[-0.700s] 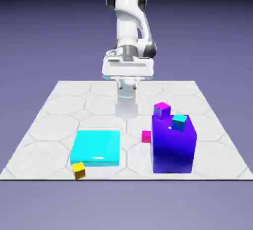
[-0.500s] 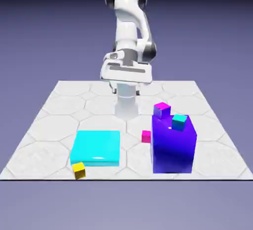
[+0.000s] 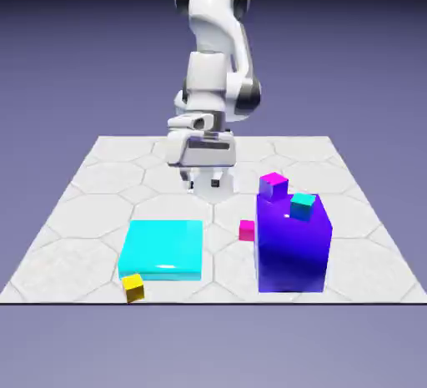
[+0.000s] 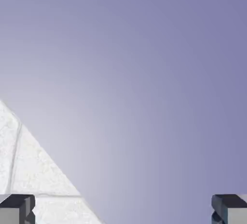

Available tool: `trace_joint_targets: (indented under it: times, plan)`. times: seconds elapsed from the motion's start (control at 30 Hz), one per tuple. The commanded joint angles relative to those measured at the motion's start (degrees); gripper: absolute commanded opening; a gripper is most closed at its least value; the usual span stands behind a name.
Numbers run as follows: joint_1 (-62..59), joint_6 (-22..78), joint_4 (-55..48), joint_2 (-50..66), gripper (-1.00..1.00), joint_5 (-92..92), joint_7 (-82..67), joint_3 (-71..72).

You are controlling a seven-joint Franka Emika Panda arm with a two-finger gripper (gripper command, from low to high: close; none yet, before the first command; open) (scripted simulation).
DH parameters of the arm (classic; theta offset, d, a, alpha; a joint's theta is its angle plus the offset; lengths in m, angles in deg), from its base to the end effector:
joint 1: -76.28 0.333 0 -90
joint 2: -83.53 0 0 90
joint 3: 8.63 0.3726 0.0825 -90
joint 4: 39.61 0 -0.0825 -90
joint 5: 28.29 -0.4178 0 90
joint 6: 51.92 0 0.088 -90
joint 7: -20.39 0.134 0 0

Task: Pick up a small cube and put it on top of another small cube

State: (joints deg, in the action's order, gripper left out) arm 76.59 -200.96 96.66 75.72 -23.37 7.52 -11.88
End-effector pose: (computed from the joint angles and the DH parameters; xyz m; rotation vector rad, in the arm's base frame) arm 0.5384 -0.0275 0.4234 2.9765 0.3560 0.5285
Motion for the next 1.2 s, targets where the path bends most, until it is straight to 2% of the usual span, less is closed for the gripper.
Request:
trace_joint_targets:
  times: [0.0, 1.17]
  plan:
    - [0.0, 1.1, -1.1, 1.1, 0.0, 0.2, -2.5, -0.1]
    - [-0.6, 40.5, -40.1, 40.3, 0.0, 8.0, -89.7, -5.3]
